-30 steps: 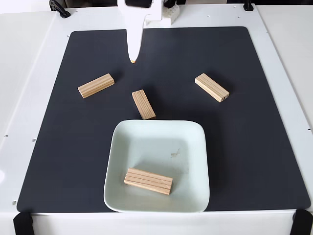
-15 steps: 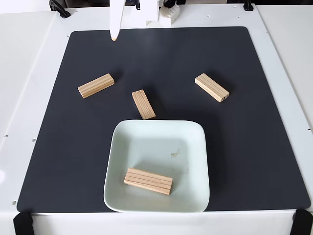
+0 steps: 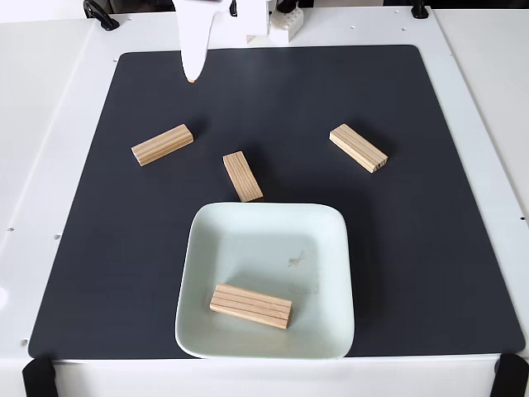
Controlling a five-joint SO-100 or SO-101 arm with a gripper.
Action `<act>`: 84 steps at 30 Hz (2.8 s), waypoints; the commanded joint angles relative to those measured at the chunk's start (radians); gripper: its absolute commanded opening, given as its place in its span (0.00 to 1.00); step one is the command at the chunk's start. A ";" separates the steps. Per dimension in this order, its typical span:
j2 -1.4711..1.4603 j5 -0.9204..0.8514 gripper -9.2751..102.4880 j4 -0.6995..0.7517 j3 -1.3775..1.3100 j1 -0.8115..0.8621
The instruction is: Pick up the wooden block and place them on the plate.
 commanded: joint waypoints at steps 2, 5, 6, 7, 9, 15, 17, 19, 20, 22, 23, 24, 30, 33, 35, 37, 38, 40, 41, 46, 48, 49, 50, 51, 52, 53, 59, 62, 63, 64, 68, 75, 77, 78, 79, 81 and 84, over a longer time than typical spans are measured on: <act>0.054 -0.175 0.08 0.135 -0.044 0.101; 0.072 -0.258 0.08 0.132 0.008 0.184; 0.075 -0.287 0.08 0.115 0.029 0.210; 0.077 -0.314 0.08 0.098 0.048 0.238; 0.077 -0.376 0.08 0.064 0.067 0.279; 0.057 -0.561 0.08 0.035 0.074 0.354; 0.052 -0.577 0.08 0.034 0.072 0.356; 0.023 -0.568 0.08 0.034 0.060 0.344; 0.000 -0.558 0.08 0.032 0.044 0.339; -0.051 -0.518 0.08 0.032 -0.005 0.318; -0.081 -0.494 0.08 0.032 -0.035 0.304; -0.114 -0.472 0.08 0.032 -0.071 0.291; -0.316 -0.453 0.08 0.037 -0.241 0.224; -0.396 -0.453 0.08 0.035 -0.281 0.209; -0.439 -0.454 0.08 0.035 -0.293 0.207; -0.472 -0.477 0.08 0.035 -0.298 0.207; -0.486 -0.489 0.09 0.034 -0.298 0.210; -0.508 -0.503 0.14 0.034 -0.299 0.216; -0.514 -0.511 0.17 0.034 -0.299 0.218; -0.522 -0.535 0.33 0.035 -0.299 0.218; -0.518 -0.532 0.35 0.035 -0.299 0.216; -0.517 -0.528 0.36 0.035 -0.301 0.215; -0.515 -0.525 0.36 0.035 -0.301 0.213; -0.514 -0.523 0.36 0.035 -0.301 0.213; -0.514 -0.523 0.36 0.035 -0.301 0.213; -0.515 -0.523 0.36 0.035 -0.301 0.213; -0.529 -0.523 0.36 0.034 -0.301 0.225; -0.541 -0.520 0.36 0.017 -0.301 0.227; -0.554 -0.514 0.36 -0.003 -0.301 0.227; -0.566 -0.502 0.36 -0.029 -0.302 0.227; -0.601 -0.497 0.36 -0.061 -0.344 0.227; -0.653 -0.492 0.36 -0.066 -0.365 0.221; -0.669 -0.492 0.36 -0.069 -0.357 0.219; -0.675 -0.491 0.36 -0.067 -0.357 0.219; -0.683 -0.489 0.36 -0.066 -0.357 0.219; -0.695 -0.488 0.36 -0.061 -0.356 0.218; -0.712 -0.488 0.36 -0.061 -0.354 0.215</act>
